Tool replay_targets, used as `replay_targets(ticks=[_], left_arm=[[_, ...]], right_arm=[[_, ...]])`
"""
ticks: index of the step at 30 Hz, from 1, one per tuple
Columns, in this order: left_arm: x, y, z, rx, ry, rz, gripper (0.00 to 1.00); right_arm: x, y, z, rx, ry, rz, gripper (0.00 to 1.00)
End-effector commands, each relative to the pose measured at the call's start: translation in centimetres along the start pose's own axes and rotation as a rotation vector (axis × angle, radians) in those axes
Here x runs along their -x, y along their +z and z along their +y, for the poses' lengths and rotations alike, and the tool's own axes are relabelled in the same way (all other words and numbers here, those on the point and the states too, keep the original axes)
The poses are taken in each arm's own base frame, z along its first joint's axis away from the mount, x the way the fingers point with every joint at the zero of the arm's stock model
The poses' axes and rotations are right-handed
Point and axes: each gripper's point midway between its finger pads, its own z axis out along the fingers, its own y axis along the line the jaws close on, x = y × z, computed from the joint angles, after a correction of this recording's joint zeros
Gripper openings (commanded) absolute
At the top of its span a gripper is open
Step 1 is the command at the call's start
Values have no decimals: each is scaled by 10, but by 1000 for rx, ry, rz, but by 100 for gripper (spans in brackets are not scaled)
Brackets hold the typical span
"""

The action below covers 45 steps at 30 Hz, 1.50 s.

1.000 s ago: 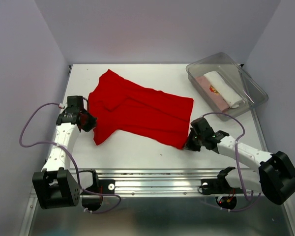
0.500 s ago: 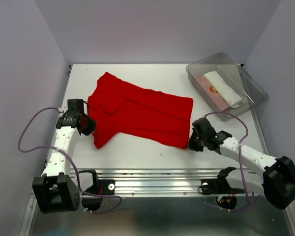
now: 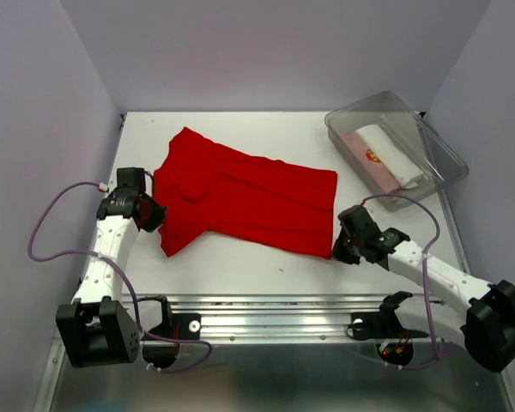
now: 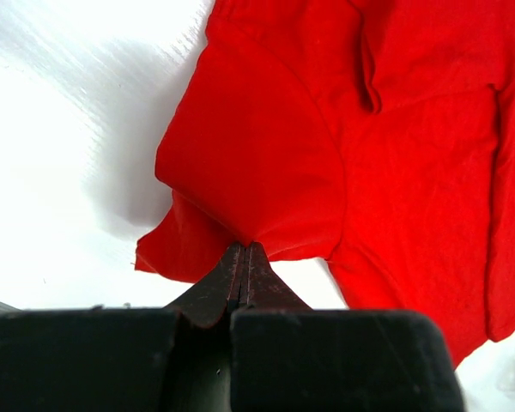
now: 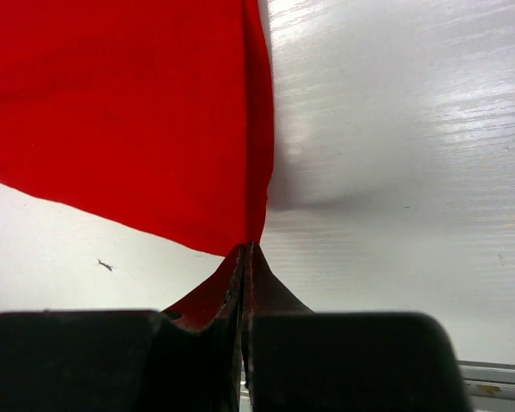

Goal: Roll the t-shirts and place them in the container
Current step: Fold the T-shirt at the center of the board.

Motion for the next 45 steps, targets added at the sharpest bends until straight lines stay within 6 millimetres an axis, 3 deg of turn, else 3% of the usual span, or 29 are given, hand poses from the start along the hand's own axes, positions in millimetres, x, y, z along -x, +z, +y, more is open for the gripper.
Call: replay_targets(ticks=[1, 9, 19, 25, 36, 37, 45], left_arm=[[4, -8, -3, -19, 5, -27, 0], [15, -11, -17, -55, 4, -42, 0], [45, -8, -66, -134, 34, -76, 0], [63, 3, -95, -155, 57, -88, 0], [88, 30, -125, -147, 96, -103, 0], [80, 31, -135, -159, 124, -94, 0], [84, 57, -154, -154, 157, -85, 0]], right_arm=[[14, -12, 3, -14, -24, -54, 1], [30, -16, 12, -17, -30, -96, 1], [57, -16, 20, -69, -63, -170, 1], [71, -11, 23, -117, -82, -202, 1], [115, 0, 16, -201, -72, -264, 1], [114, 2, 15, -208, -84, -258, 1], [130, 13, 6, -245, -74, -262, 1]])
